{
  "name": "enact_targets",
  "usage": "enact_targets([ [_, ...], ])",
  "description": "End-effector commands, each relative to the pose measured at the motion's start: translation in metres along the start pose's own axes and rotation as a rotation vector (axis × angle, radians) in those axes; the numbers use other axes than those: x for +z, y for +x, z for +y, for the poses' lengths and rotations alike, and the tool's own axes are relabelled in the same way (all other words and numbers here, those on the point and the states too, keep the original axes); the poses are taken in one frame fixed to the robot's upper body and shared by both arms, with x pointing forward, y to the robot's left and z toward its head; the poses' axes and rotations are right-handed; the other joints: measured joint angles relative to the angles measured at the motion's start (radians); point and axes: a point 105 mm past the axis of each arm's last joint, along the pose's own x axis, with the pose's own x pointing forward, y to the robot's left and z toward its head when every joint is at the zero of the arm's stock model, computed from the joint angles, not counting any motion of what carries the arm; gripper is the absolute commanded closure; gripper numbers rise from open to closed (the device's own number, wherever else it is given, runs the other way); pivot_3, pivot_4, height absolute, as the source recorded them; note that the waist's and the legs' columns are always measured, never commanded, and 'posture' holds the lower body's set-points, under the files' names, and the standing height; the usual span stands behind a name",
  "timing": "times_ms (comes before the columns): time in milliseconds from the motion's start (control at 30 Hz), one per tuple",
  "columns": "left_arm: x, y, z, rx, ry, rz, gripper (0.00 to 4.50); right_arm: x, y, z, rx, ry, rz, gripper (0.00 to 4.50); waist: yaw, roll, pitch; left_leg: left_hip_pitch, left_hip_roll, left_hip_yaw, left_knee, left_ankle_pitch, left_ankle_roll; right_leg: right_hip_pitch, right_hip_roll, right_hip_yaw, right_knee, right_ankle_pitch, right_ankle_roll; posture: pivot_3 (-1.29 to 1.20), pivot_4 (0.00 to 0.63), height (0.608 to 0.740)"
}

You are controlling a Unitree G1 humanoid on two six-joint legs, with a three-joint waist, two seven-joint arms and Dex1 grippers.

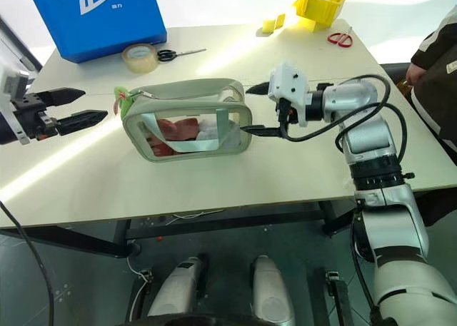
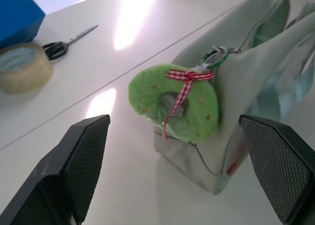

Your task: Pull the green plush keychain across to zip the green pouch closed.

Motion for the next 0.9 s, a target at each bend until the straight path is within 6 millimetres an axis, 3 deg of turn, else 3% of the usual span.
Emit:
enact_targets([
  [33, 0.003, 0.009, 0.007, 0.025, 0.002, -0.041, 0.0, 0.014, 0.006, -0.003, -0.018, -0.045, -0.037, 2.21, 0.001, 0.0, 0.0, 0.0, 0.0, 0.0, 0.0, 0.0, 0.0, 0.0, 0.0, 0.0, 0.001, 0.0, 0.0, 0.0, 0.15, 0.74],
  [167, -0.004, 0.025, 0.011, 0.038, -0.013, -0.052, 0.0, 0.018, 0.011, -0.002, -0.017, -0.042, -0.051, 4.28, 0.002, -0.001, 0.0, 0.0, 0.0, 0.0, 0.001, 0.0, 0.0, 0.0, 0.0, 0.0, 0.002, 0.0, 0.001, 0.0, 0.15, 0.74],
  [200, -0.005, 0.029, 0.012, 0.044, -0.011, -0.055, 0.0, 0.019, 0.011, -0.002, -0.017, -0.041, -0.053, 4.47, 0.002, -0.001, 0.0, 0.0, 0.0, 0.0, 0.001, 0.0, 0.0, 0.0, 0.0, 0.0, 0.002, 0.0, 0.001, 0.0, 0.15, 0.74],
  [367, -0.005, 0.043, 0.024, 0.084, -0.018, -0.076, 0.0, 0.019, 0.012, -0.002, -0.014, -0.043, -0.052, 4.47, 0.0, -0.001, -0.001, 0.0, 0.0, 0.0, 0.001, 0.001, 0.0, -0.001, 0.0, 0.0, 0.004, 0.0, 0.002, 0.0, 0.15, 0.74],
  [567, -0.007, 0.051, 0.022, 0.046, -0.03, -0.087, 0.0, 0.018, 0.011, -0.002, -0.017, -0.055, -0.041, 4.47, 0.001, -0.001, -0.001, 0.0, 0.0, 0.0, 0.001, 0.001, -0.001, -0.001, 0.0, 0.0, 0.005, 0.0, 0.002, 0.0, 0.15, 0.74],
  [700, -0.007, 0.056, 0.017, 0.015, -0.023, -0.1, 1.19, 0.019, 0.011, -0.004, -0.024, -0.059, -0.043, 4.5, 0.001, -0.001, -0.001, 0.0, 0.0, 0.0, 0.002, 0.001, -0.001, -0.001, 0.0, 0.0, 0.006, 0.0, 0.002, 0.0, 0.15, 0.74],
  [900, -0.003, 0.057, 0.015, -0.002, -0.019, -0.112, 4.11, 0.02, 0.011, -0.007, -0.037, -0.062, -0.043, 4.5, 0.001, -0.001, -0.001, 0.0, 0.0, 0.0, 0.002, 0.001, -0.001, -0.001, 0.0, 0.0, 0.006, 0.0, 0.002, 0.0, 0.15, 0.74],
])
